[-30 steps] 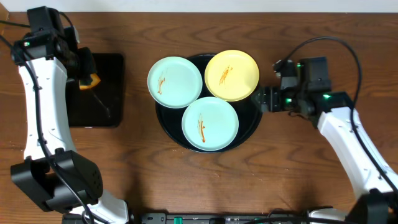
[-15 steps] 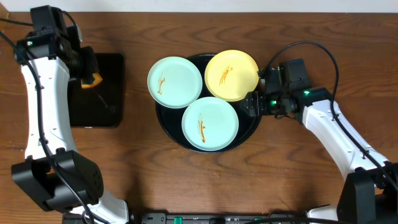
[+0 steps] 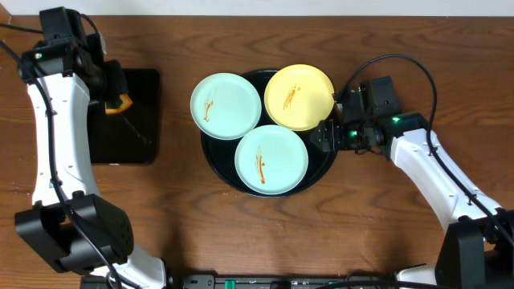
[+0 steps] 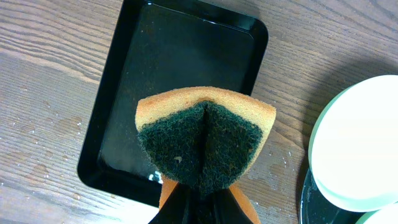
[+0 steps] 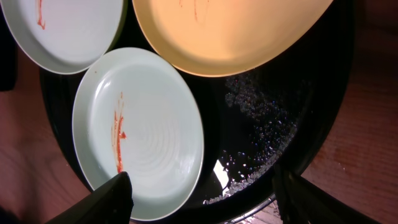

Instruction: Clean dirty plates on tray and stack at the side

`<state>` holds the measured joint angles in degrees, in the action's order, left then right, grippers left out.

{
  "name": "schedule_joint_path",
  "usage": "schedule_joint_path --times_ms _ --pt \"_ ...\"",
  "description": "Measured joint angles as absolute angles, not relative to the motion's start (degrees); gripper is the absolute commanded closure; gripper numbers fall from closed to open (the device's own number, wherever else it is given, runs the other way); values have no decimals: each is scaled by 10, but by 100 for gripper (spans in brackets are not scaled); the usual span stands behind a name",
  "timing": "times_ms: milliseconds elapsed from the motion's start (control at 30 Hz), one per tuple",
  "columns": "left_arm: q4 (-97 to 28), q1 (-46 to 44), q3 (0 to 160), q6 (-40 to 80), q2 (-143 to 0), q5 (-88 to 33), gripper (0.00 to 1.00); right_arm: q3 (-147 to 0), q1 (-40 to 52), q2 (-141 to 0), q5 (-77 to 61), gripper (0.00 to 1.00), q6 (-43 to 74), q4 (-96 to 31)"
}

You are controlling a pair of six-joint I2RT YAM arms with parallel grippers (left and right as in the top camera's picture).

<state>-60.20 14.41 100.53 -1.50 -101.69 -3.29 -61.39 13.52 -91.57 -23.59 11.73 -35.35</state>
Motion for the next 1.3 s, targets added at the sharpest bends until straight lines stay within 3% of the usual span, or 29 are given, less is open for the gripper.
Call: schedule_joint_path --times_ms 867,1100,1300 --pt "-603 144 1005 -15 -1017 -33 93 -614 135 -916 -236 30 117 -354" --pt "-630 119 1000 -8 -1017 -63 93 -614 138 -918 -236 38 119 -354" --pt "-645 64 988 39 -1017 -76 93 -614 163 -959 -236 55 136 -347"
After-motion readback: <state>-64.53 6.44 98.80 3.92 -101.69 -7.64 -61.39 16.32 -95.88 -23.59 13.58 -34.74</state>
